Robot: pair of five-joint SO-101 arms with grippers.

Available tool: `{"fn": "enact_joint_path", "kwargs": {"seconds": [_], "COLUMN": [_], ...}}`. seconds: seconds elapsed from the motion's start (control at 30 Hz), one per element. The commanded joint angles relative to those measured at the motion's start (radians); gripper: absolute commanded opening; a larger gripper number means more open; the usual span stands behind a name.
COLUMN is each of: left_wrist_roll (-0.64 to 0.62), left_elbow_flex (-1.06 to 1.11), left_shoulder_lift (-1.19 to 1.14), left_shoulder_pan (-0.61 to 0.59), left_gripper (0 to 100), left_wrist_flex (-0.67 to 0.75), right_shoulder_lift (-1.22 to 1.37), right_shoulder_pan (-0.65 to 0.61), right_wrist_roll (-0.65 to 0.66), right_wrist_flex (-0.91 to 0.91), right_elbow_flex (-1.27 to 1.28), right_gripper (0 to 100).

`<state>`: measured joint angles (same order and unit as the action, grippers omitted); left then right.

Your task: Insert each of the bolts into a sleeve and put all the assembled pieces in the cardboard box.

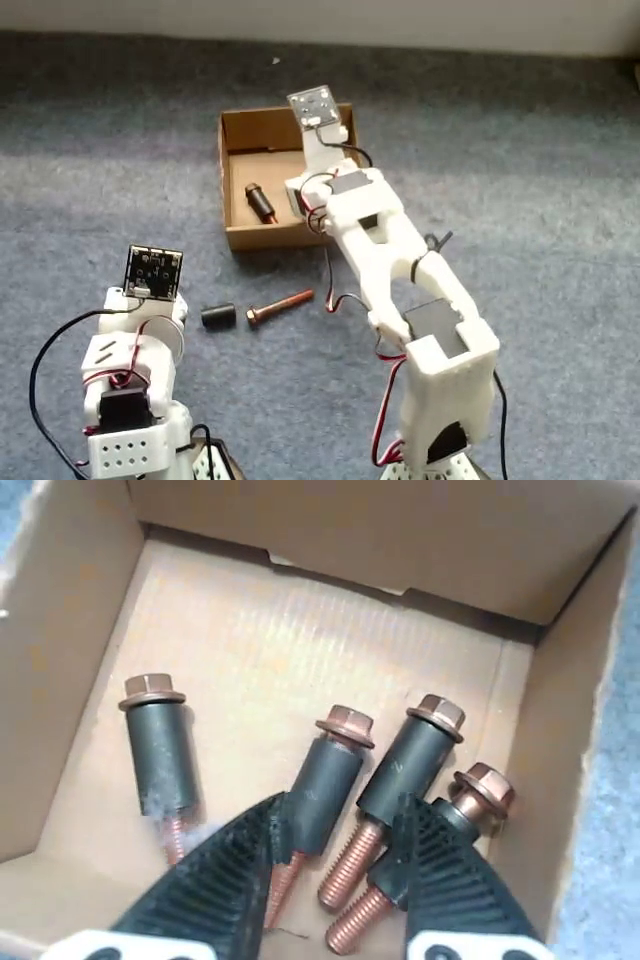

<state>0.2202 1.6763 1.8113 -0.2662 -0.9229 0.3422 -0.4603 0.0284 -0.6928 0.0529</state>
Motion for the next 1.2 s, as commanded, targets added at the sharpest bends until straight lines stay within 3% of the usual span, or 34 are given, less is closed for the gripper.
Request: {"fn": "enact_joint_path", "kwargs": {"seconds": [0.0, 0.23, 0.5, 0.83, 1.0, 1.17], "left_wrist_roll": [0.006, 0.006, 0.006, 0.000, 0.000, 0.000], "left_elbow_flex": [0.016, 0.016, 0.016, -0.016, -0.018, -0.018], "left_shoulder_lift": [0.010, 0.010, 0.010, 0.010, 0.010, 0.010], "left_shoulder_pan": [0.012, 0.012, 0.004, -0.186, -0.203, -0.202], "left_gripper": [1, 1, 1, 1, 1, 1], "left_wrist_flex": [0.011, 0.011, 0.017, 0.028, 0.026, 0.026], "right_shoulder_lift": [-0.101, -0.246, -0.394, -0.410, -0.406, -0.403], "right_shoulder_pan": [-0.019, -0.054, -0.202, -0.410, -0.512, -0.593], "right_wrist_roll": [0.008, 0.012, 0.012, 0.014, 0.014, 0.015], "right_wrist_flex": [-0.071, -0.234, -0.495, -0.708, -0.684, -0.458], "right_elbow_flex": [-0.071, -0.079, -0.074, -0.074, -0.008, 0.173], "right_gripper": [15.2, 15.2, 15.2, 15.2, 15.4, 15.4]}}
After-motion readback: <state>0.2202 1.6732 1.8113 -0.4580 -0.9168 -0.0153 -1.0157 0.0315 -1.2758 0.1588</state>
